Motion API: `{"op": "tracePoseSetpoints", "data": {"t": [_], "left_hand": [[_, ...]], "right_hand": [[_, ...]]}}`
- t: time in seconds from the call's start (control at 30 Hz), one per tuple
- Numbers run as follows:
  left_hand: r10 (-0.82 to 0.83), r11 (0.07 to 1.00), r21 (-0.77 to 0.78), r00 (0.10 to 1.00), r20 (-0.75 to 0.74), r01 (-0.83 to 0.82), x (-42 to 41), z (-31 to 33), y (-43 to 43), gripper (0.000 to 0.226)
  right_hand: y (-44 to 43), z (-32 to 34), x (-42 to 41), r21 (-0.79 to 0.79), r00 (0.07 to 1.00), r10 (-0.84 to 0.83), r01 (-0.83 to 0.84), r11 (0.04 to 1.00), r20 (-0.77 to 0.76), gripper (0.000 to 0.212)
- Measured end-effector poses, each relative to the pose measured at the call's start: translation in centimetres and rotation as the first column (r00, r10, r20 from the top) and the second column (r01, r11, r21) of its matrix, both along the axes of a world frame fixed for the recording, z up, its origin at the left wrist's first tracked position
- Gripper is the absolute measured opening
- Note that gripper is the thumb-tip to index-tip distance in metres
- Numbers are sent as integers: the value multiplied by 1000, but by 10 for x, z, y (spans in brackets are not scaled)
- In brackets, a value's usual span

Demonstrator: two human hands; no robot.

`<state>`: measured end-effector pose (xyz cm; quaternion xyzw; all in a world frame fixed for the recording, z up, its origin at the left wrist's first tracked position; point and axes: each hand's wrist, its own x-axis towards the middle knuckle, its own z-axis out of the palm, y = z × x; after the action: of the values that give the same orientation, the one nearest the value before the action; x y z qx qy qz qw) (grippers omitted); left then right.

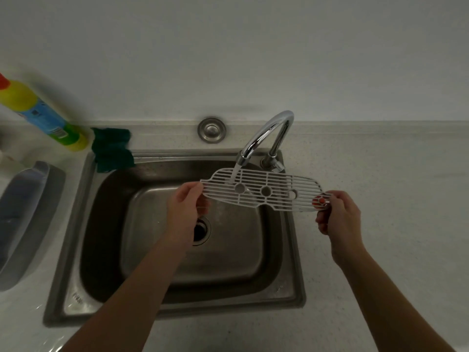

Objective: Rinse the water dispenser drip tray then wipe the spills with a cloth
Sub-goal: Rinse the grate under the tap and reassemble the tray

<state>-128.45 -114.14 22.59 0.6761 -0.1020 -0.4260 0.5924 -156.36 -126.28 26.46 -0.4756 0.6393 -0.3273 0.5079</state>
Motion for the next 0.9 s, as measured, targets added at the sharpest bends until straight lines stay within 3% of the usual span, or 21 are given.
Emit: {"op": "tracePoseSetpoints", "data": {"t": [0.17, 0.4, 0.6, 0.77, 0.9], "left_hand": [[88, 994, 66, 991, -98, -82, 11, -19, 48, 20], [138, 990, -4, 978, -158, -141, 43, -12, 81, 8], [173, 985, -12, 977, 121, -173, 85, 2, 89, 6], [184, 982, -16, 937, 297, -188, 99, 3, 99, 9], [211, 975, -5, 923, 321, -222, 102, 1, 103, 7]], "right_hand": [[31, -20, 15, 76, 995, 92, -90, 993, -25, 27], [35, -30, 61, 108, 958, 283, -276, 955, -53, 25], [0, -37, 98, 122, 869, 433, -415, 902, -241, 22], [-24, -47, 113, 120, 671, 520, -547, 828, -529, 31], [-31, -54, 115, 48, 703, 444, -506, 861, -555, 27]]}}
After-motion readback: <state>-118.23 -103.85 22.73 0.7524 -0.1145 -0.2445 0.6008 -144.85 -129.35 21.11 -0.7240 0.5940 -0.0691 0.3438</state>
